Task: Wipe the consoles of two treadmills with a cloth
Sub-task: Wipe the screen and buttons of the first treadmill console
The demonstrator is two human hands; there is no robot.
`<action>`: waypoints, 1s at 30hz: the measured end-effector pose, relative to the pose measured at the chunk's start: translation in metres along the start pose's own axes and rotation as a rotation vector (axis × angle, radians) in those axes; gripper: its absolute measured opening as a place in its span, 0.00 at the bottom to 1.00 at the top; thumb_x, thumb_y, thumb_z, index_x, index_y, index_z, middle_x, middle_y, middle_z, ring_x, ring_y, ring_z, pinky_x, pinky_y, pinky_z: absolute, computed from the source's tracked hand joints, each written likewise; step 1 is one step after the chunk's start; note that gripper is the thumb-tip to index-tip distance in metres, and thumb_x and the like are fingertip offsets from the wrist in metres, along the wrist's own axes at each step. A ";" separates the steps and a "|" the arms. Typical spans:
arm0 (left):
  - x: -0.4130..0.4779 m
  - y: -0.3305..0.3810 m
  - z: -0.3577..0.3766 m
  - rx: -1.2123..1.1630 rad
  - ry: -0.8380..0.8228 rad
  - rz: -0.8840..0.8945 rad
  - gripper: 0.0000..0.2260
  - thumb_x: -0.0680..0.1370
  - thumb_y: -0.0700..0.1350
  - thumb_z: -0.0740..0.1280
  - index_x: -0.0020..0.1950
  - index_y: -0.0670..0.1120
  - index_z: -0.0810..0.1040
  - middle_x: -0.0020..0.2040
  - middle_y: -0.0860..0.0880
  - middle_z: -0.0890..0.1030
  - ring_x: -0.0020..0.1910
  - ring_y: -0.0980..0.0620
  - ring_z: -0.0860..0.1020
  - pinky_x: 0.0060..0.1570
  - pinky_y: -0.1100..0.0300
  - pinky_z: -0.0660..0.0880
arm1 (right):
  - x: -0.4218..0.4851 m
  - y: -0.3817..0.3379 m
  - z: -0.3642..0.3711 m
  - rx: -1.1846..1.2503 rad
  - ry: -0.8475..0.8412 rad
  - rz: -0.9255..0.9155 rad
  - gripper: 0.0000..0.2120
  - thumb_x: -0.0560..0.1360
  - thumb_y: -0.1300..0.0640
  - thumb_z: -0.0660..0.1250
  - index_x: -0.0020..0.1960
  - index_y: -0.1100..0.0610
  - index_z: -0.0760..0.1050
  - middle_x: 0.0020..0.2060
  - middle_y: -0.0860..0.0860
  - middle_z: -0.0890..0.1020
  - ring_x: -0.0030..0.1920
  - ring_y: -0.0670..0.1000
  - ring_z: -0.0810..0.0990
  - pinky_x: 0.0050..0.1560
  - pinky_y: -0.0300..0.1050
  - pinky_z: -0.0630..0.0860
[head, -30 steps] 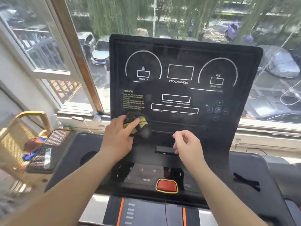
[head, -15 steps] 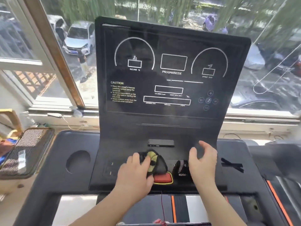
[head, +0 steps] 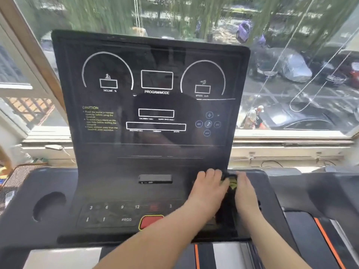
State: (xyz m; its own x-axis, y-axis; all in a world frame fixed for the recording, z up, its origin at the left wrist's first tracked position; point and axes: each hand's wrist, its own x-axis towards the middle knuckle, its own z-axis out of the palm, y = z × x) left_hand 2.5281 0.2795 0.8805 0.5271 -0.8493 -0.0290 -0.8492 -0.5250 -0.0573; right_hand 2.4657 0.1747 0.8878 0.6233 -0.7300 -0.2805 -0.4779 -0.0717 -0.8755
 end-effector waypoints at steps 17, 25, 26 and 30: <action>-0.042 -0.051 0.013 0.028 0.185 -0.291 0.23 0.60 0.49 0.75 0.56 0.50 0.85 0.45 0.42 0.79 0.40 0.40 0.77 0.39 0.50 0.69 | 0.023 0.008 -0.013 0.036 -0.350 0.012 0.30 0.84 0.32 0.46 0.84 0.39 0.58 0.83 0.42 0.64 0.82 0.49 0.61 0.82 0.54 0.57; 0.000 -0.010 -0.012 -0.016 0.311 -0.164 0.27 0.62 0.49 0.75 0.61 0.50 0.82 0.50 0.44 0.79 0.44 0.41 0.76 0.38 0.52 0.69 | 0.034 0.012 -0.021 0.153 -0.384 0.097 0.28 0.80 0.26 0.51 0.59 0.41 0.82 0.56 0.42 0.85 0.59 0.45 0.82 0.62 0.44 0.75; 0.000 -0.027 -0.020 -0.026 0.381 -0.236 0.28 0.62 0.48 0.75 0.62 0.50 0.82 0.52 0.42 0.80 0.45 0.40 0.77 0.39 0.52 0.69 | 0.035 0.012 -0.021 0.167 -0.403 0.084 0.28 0.80 0.25 0.50 0.59 0.37 0.83 0.57 0.38 0.84 0.64 0.45 0.80 0.66 0.44 0.73; 0.002 -0.070 -0.032 -0.068 0.382 -0.493 0.30 0.65 0.48 0.77 0.67 0.53 0.79 0.61 0.40 0.78 0.54 0.36 0.77 0.46 0.46 0.74 | 0.037 0.016 -0.019 0.157 -0.458 0.043 0.24 0.74 0.20 0.46 0.58 0.20 0.76 0.71 0.34 0.75 0.76 0.46 0.69 0.82 0.53 0.58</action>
State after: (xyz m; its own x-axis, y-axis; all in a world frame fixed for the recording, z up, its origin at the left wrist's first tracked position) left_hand 2.5873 0.3127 0.9167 0.8187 -0.4597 0.3439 -0.5163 -0.8516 0.0906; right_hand 2.4693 0.1337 0.8706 0.8300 -0.3535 -0.4314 -0.4321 0.0813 -0.8981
